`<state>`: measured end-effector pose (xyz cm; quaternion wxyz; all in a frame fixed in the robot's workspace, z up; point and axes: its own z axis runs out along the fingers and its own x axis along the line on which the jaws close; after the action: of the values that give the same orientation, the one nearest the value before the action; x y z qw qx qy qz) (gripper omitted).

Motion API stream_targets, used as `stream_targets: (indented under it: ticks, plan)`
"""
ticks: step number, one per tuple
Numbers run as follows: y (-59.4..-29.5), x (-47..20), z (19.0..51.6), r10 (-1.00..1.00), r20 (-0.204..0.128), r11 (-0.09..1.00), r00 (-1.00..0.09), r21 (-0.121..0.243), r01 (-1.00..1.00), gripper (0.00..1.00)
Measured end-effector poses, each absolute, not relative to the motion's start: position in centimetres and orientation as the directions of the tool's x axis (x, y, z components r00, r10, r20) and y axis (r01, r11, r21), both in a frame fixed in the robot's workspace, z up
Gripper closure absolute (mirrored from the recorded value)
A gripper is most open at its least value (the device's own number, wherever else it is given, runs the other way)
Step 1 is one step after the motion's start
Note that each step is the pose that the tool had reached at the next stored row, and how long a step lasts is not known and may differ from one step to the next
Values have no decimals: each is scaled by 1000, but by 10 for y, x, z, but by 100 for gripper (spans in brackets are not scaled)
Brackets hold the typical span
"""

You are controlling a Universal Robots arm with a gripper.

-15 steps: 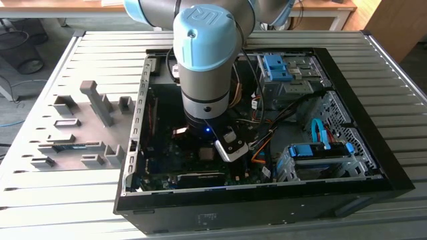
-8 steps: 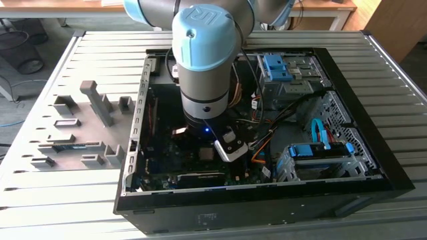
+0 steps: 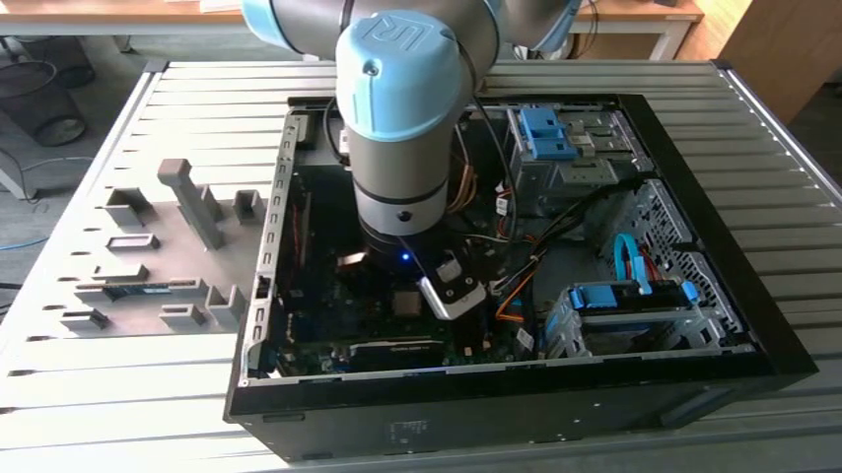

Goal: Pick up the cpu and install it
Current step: 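Place the cpu into insertion slot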

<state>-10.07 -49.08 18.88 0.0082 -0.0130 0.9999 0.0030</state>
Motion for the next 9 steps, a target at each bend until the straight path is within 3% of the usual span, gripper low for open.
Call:
stream_targets:
  ticks: [9]
  plan:
    - [-491, -100, 188, -26, -16, 1000, -1000, 2, -26, 45]
